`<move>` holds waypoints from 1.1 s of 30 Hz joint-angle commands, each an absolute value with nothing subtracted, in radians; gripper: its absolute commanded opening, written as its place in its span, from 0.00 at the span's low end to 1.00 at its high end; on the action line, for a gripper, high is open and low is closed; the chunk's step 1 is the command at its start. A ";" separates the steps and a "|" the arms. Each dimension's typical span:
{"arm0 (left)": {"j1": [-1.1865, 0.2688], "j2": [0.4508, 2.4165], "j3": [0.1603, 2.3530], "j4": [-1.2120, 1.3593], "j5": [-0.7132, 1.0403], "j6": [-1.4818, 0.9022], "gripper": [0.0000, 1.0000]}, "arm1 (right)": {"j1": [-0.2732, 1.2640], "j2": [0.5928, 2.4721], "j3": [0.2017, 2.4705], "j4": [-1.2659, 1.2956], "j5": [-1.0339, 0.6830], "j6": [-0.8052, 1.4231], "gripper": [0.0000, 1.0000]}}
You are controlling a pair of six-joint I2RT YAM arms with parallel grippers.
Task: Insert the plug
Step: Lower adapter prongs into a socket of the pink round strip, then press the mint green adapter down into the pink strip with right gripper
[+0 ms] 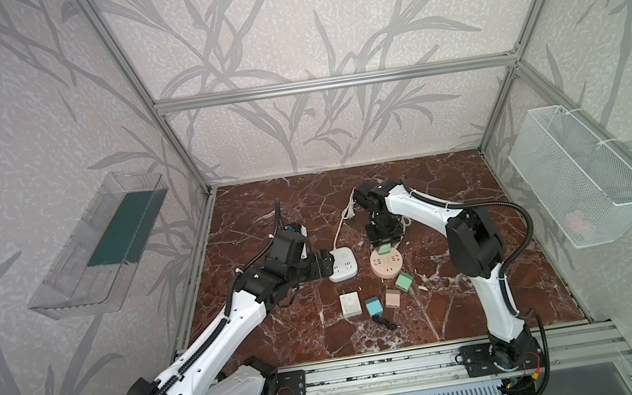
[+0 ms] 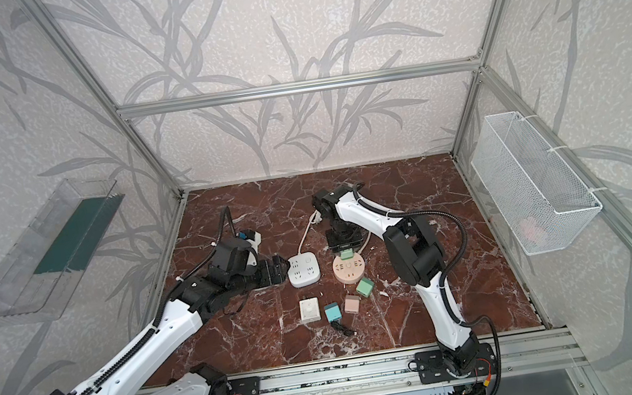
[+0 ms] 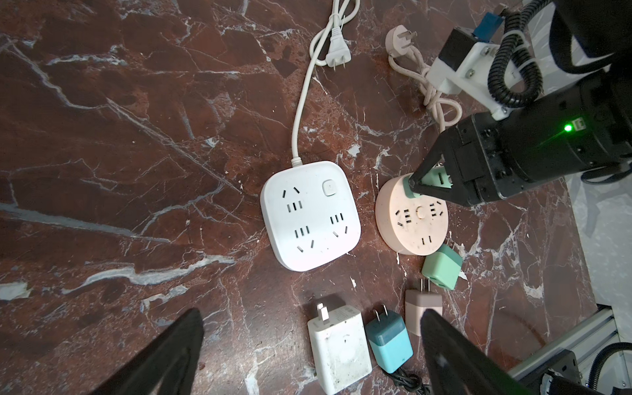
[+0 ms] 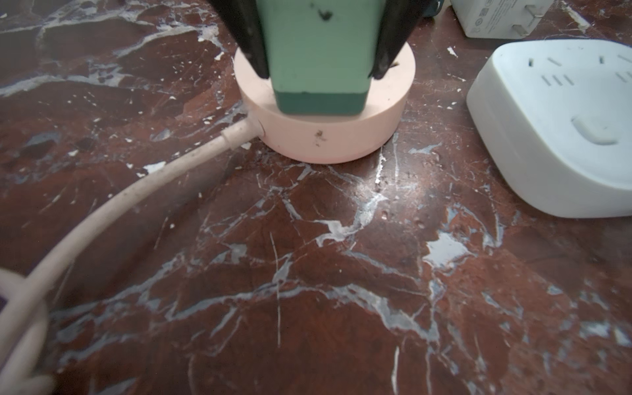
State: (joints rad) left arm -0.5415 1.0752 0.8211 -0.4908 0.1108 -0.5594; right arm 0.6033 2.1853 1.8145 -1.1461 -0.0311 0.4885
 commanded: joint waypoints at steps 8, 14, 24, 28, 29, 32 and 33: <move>-0.543 1.084 0.813 -0.476 0.115 -0.559 0.97 | 0.606 2.329 1.737 -1.104 -0.018 0.502 0.00; -0.544 1.090 0.824 -0.483 0.104 -0.553 0.97 | 0.569 2.264 1.787 -1.088 0.023 0.560 0.00; -0.544 1.121 0.857 -0.462 0.122 -0.554 0.97 | 0.509 2.164 1.803 -1.010 0.051 0.626 0.00; -0.546 1.135 0.872 -0.464 0.133 -0.551 0.97 | 0.506 2.185 1.840 -1.032 0.019 0.609 0.01; -0.546 1.140 0.874 -0.463 0.137 -0.551 0.97 | 0.506 2.195 1.851 -1.044 0.013 0.607 0.04; -0.550 1.153 0.884 -0.462 0.150 -0.549 0.97 | 0.506 2.196 1.852 -1.038 -0.012 0.600 0.17; -0.553 1.154 0.887 -0.461 0.151 -0.550 0.97 | 0.506 2.191 1.849 -1.038 -0.017 0.598 0.19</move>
State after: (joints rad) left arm -0.5446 1.1431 0.8520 -0.4664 0.1368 -0.5564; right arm 0.5087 2.1742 1.8317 -1.0588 -0.0029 0.6079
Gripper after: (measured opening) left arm 0.974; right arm 0.429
